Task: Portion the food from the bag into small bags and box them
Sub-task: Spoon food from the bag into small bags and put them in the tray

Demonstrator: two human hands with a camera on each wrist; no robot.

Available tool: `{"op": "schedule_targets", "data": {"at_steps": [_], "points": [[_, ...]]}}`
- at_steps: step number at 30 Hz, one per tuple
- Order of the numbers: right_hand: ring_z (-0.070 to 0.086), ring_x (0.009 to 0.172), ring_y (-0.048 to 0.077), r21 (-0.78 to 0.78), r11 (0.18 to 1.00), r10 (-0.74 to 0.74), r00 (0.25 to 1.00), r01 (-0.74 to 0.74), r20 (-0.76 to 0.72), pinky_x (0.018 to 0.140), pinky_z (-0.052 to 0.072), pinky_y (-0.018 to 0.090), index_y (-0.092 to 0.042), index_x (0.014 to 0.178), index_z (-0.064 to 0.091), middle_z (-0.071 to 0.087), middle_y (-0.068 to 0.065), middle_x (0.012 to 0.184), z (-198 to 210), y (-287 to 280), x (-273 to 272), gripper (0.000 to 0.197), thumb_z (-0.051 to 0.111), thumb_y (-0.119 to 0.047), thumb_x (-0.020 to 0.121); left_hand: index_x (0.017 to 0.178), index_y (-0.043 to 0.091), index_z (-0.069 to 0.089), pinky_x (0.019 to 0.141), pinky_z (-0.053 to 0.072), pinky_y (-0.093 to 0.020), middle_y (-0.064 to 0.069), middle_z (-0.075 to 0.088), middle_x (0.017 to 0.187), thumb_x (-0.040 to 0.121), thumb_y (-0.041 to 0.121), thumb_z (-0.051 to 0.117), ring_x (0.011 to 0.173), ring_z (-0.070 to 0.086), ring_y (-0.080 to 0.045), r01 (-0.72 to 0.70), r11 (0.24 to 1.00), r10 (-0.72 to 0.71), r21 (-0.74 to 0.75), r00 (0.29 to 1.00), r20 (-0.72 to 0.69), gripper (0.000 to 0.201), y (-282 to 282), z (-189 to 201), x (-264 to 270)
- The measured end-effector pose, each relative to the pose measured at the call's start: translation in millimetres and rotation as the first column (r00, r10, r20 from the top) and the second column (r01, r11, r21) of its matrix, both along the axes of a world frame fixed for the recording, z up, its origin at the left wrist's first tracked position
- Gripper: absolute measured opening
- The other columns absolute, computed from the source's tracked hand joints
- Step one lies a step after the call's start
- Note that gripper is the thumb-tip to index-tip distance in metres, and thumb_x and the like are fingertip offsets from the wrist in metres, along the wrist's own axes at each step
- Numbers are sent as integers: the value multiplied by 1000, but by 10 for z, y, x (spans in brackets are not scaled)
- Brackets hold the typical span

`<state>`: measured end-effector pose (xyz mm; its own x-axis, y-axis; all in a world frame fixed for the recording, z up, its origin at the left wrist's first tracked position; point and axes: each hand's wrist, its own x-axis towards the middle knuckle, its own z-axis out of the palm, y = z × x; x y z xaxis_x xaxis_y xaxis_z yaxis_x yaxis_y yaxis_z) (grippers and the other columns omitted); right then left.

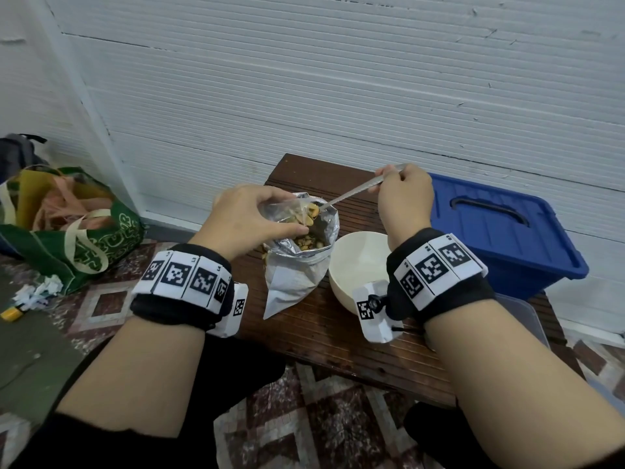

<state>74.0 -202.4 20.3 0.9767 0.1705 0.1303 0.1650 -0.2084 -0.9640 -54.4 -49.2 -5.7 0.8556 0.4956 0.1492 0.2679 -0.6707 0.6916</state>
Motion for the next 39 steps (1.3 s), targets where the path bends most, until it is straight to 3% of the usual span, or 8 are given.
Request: {"op": "schedule_targets", "data": {"at_steps": [6, 9, 15, 21, 26, 31, 36, 39], "points": [[49, 62, 1, 5, 1000, 19, 1000, -18, -22, 45, 34, 1, -11, 96, 62, 65, 3, 79, 18, 25, 3, 22, 40, -14, 99, 84, 50, 59, 102, 38, -49, 25, 63, 93, 46, 78, 68, 102, 57, -7, 16, 1000, -16, 3, 1000, -18, 49, 9, -10, 46], [51, 62, 0, 29, 999, 25, 999, -25, -26, 55, 39, 11, -12, 96, 63, 63, -1, 72, 6, 39, -8, 24, 40, -15, 100, 82, 50, 61, 101, 40, -47, 23, 65, 94, 43, 83, 69, 100, 59, -7, 16, 999, -16, -36, 1000, 6, 51, -1, -29, 72], [53, 64, -2, 71, 995, 69, 996, -73, 53, 54, 36, 2, -15, 95, 64, 62, -5, 68, -3, 38, -16, 24, 41, -20, 101, 97, 44, 61, 86, 15, -29, 19, 63, 99, 63, 66, 70, 101, 51, -4, 22, 995, -26, 96, 999, 35, 41, -155, 34, 101], [57, 68, -2, 204, 955, 156, 947, -217, 281, 71, 44, 8, -16, 88, 60, 61, -6, 77, 53, 6, -94, 20, 44, -17, 101, 87, 47, 59, 99, 21, -34, 29, 60, 88, 64, 74, 62, 97, 56, -5, -36, 999, 35, 4, 991, 132, 36, -160, 7, 92], [57, 69, 1, 268, 935, 119, 918, -232, 380, 69, 43, 13, -17, 89, 60, 62, -1, 82, 101, -84, -50, 19, 45, -16, 100, 86, 45, 58, 105, 38, -50, 26, 62, 90, 58, 78, 64, 102, 57, -4, -80, 987, 109, -142, 972, 210, 44, -75, -14, 77], [56, 68, 1, 361, 924, -7, 937, -128, 350, 69, 40, 17, -23, 84, 58, 63, -8, 79, 107, -146, 6, 23, 44, -16, 100, 91, 38, 56, 104, 40, -41, 21, 63, 90, 74, 52, 73, 95, 55, 9, -79, 979, 124, -186, 961, 246, 27, -57, 14, 59], [55, 65, -2, 355, 933, -151, 959, 58, 238, 68, 41, 8, -26, 80, 56, 57, -13, 73, 55, -186, 6, 27, 42, -16, 101, 93, 33, 57, 79, 38, -12, 22, 61, 83, 77, 45, 73, 78, 50, 27, -60, 976, 112, -208, 962, 251, 26, -63, 6, 29], [53, 60, -7, 244, 969, -105, 963, 43, 248, 61, 40, 5, -25, 80, 56, 59, -12, 73, -10, -183, -45, 26, 43, -18, 101, 100, 28, 60, 73, 35, -6, 19, 65, 87, 77, 47, 72, 80, 53, 24, -67, 972, 125, -227, 960, 252, 32, -36, -12, 27]]}}
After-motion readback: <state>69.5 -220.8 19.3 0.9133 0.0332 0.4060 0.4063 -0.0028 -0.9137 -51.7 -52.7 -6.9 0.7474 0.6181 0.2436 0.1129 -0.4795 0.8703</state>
